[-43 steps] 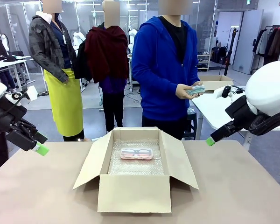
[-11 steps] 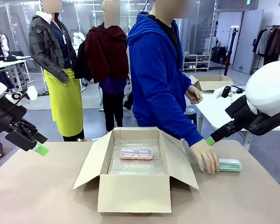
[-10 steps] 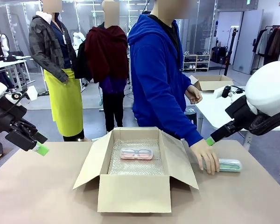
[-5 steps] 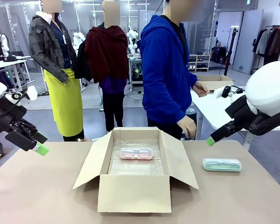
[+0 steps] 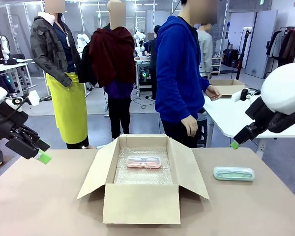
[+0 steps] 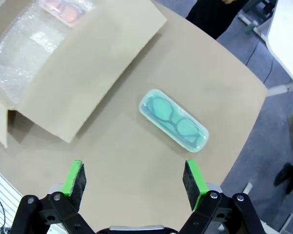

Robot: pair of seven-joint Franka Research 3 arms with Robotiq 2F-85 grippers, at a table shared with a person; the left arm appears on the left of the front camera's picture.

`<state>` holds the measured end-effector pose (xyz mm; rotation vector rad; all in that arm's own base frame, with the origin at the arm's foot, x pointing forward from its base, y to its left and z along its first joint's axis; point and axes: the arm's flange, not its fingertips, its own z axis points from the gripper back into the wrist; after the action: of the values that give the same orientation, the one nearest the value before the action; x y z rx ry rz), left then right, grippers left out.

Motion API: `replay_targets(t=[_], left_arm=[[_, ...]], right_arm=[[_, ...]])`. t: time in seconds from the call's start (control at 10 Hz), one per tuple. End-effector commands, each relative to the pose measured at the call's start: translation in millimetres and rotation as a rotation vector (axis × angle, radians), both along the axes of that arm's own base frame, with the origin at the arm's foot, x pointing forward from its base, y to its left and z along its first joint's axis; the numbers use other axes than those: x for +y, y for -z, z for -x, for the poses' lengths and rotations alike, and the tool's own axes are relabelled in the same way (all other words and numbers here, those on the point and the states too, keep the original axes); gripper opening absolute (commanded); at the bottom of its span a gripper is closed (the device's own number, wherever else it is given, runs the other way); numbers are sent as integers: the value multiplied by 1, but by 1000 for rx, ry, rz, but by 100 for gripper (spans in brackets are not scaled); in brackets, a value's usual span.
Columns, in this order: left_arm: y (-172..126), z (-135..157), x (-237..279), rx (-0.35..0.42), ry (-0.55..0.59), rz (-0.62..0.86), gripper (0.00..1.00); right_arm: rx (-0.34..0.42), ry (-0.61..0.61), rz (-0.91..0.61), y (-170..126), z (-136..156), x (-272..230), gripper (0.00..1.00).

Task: Pack the glasses set securely to prepare it for shipping.
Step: Put the Glasses case from the right side of the table into the Package Box.

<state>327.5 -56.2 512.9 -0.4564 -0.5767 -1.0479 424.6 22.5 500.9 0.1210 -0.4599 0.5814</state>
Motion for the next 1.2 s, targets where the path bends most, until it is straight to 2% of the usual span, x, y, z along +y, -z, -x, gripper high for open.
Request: replay_targets(t=[0.0,0.2,0.3,0.5,0.6,0.7,0.8,0.9,1.0,1.1], left_arm=[[-2,0,2,-2,26,17,100],[-2,0,2,-2,26,17,100],[-2,0,2,-2,26,17,100],[-2,0,2,-2,26,17,100],[-2,0,2,-2,26,17,100],[-2,0,2,-2,26,17,100],[-2,0,2,-2,26,17,100],[-2,0,2,-2,26,17,100],[-2,0,2,-2,26,17,100],[-2,0,2,-2,26,17,100]], right_arm=[[92,-5,-3,2,-41,-7,100],[119,-92,-15,23,-80,-22,100],[116,-78,52,38,-98,-25,100],[120,-157,148,50,-117,-23,100],[134,-265,170,50,-120,-27,100],[152,-434,188,51,-122,-30,100],[158,-616,242,52,-122,-28,100],[154,-731,331,53,-123,-20,100],[173,-770,401,61,-126,-11,100],[175,-842,394,70,-128,-2,100]])
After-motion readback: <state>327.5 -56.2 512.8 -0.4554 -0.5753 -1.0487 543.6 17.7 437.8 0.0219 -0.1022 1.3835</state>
